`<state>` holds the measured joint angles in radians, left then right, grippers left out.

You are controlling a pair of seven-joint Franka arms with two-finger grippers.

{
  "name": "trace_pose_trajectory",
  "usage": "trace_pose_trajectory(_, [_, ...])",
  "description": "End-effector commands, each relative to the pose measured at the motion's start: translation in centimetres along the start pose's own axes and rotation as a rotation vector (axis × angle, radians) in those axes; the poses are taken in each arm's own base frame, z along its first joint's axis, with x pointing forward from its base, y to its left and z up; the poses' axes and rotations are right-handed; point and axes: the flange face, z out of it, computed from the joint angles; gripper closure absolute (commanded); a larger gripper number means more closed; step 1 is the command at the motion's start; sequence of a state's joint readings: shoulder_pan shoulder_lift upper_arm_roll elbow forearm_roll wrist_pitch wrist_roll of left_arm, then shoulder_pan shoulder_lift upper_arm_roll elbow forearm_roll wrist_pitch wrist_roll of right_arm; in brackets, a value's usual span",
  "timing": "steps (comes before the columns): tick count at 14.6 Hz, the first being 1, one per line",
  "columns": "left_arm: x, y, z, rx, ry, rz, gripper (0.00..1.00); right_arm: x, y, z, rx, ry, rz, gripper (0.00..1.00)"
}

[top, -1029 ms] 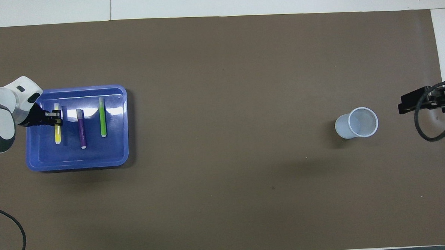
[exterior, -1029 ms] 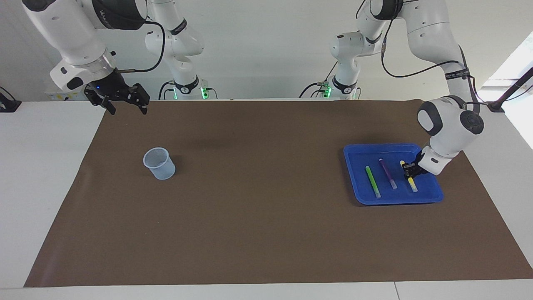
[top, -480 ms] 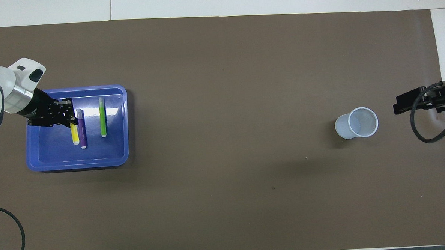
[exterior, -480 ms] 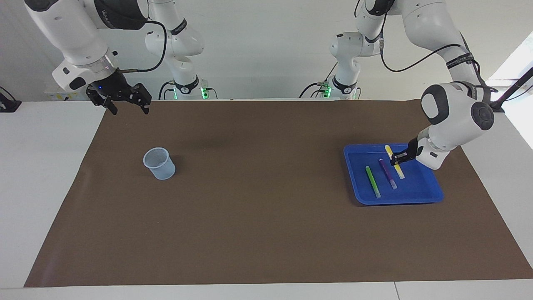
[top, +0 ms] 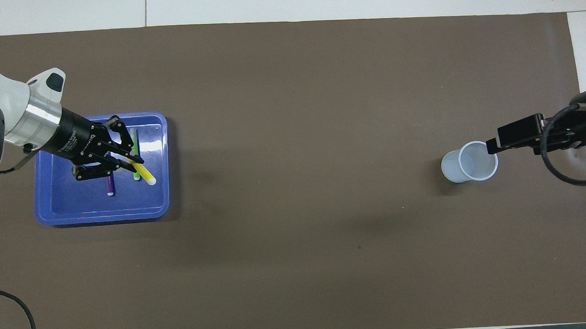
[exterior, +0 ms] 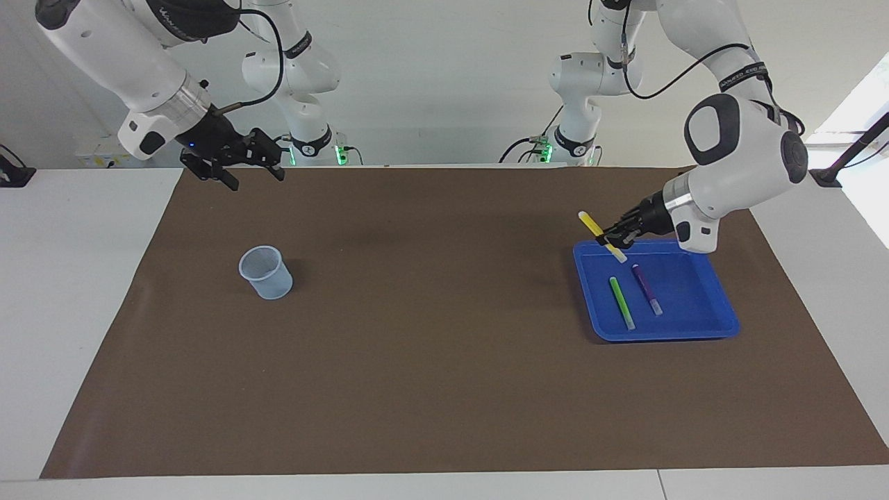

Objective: Transfer and insert pens with both arms
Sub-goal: 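Lift the yellow pen with the left gripper while the right gripper approaches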

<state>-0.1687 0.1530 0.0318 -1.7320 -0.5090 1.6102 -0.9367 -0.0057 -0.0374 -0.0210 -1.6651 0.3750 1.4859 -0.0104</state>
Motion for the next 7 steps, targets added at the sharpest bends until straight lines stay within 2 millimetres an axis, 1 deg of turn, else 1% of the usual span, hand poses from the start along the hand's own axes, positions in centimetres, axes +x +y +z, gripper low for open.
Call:
trace_pose_trajectory(1, [-3.7,0.8,1.9,-0.030,-0.129,-0.160,1.00,-1.6,-1.0,0.6,0.109,-0.034,-0.005,0.00])
trace_pose_trajectory(2, [-4.9,1.2,2.6,-0.039,-0.167,-0.227,1.00,-1.9,-1.2,1.0,0.139,-0.048,-0.004,0.00])
trace_pose_trajectory(3, [-6.2,1.8,3.4,-0.055,-0.199,-0.283,1.00,-2.5,-1.2,1.6,0.196,-0.064,0.008,0.00])
trace_pose_trajectory(4, [-7.6,2.5,4.4,-0.064,-0.218,-0.322,1.00,-3.1,-1.2,2.5,0.264,-0.083,0.041,0.00])
trace_pose_trajectory(5, [-9.2,3.2,5.4,-0.073,-0.231,-0.361,1.00,-3.5,-1.5,2.8,0.307,-0.089,0.078,0.00])
trace_pose_trajectory(6, [-10.6,3.9,6.8,-0.093,-0.243,-0.400,1.00,-3.3,-1.9,2.8,0.314,-0.073,0.092,0.00])
trace_pose_trajectory(7, [-12.0,4.2,7.7,-0.119,-0.265,-0.431,1.00,-3.0,-2.1,2.8,0.315,-0.051,0.094,0.00])
